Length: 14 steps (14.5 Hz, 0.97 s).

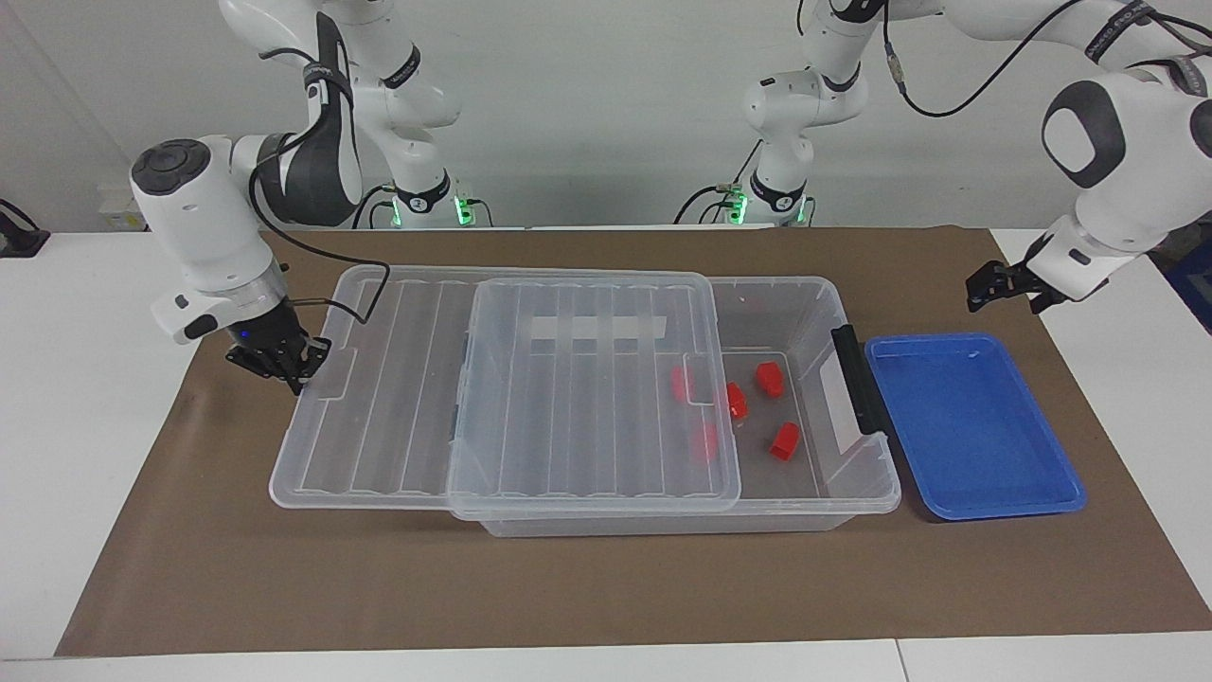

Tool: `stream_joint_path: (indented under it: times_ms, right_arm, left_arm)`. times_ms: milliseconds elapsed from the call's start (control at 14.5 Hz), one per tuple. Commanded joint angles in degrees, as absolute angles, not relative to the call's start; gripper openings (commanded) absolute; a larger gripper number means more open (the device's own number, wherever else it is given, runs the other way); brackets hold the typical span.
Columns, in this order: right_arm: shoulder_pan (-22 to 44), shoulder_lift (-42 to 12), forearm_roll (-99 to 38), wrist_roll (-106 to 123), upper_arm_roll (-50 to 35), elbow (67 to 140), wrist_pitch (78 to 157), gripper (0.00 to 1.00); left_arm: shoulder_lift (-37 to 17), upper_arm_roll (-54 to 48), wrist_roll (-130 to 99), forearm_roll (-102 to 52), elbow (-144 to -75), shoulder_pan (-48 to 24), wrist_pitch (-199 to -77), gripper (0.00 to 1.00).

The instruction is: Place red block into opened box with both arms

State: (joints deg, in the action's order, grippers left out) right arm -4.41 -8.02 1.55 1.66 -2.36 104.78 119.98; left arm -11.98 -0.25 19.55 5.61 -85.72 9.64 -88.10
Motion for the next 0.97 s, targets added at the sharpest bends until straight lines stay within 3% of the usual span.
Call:
stream_joint_path:
  times_ms: [0,138,207,345,414,898]
  right_arm:
    - [-2.8,-7.5,1.5,0.7,-2.5,104.8,120.4,0.00]
    - [-2.7,-7.5,1.4,0.7,-3.9,104.8,120.4,0.00]
    - [-2.7,-7.5,1.5,0.6,-4.8,104.8,120.5,0.00]
    - [-2.7,-7.5,1.5,0.3,-7.2,104.8,120.7,0.00]
    - [-2.7,-7.5,1.4,-0.7,-8.3,104.9,120.7,0.00]
    - [1.3,-7.4,1.4,-7.1,-9.8,104.9,120.5,0.00]
  left_arm:
    - [-11.3,-1.1,20.9,6.2,-86.0,9.8,-88.6,0.91]
    - [-11.1,-1.2,18.6,6.1,-86.6,9.4,-88.9,0.71]
    - [-10.9,-1.2,17.0,6.0,-87.4,9.4,-90.7,0.53]
    - [-10.5,-1.2,14.7,5.9,-88.3,9.0,-92.4,0.06]
    - [-10.5,-1.2,14.5,5.9,-88.6,9.0,-92.4,0.00]
    - [-10.4,-1.5,9.1,5.5,-88.6,8.5,-92.2,0.00]
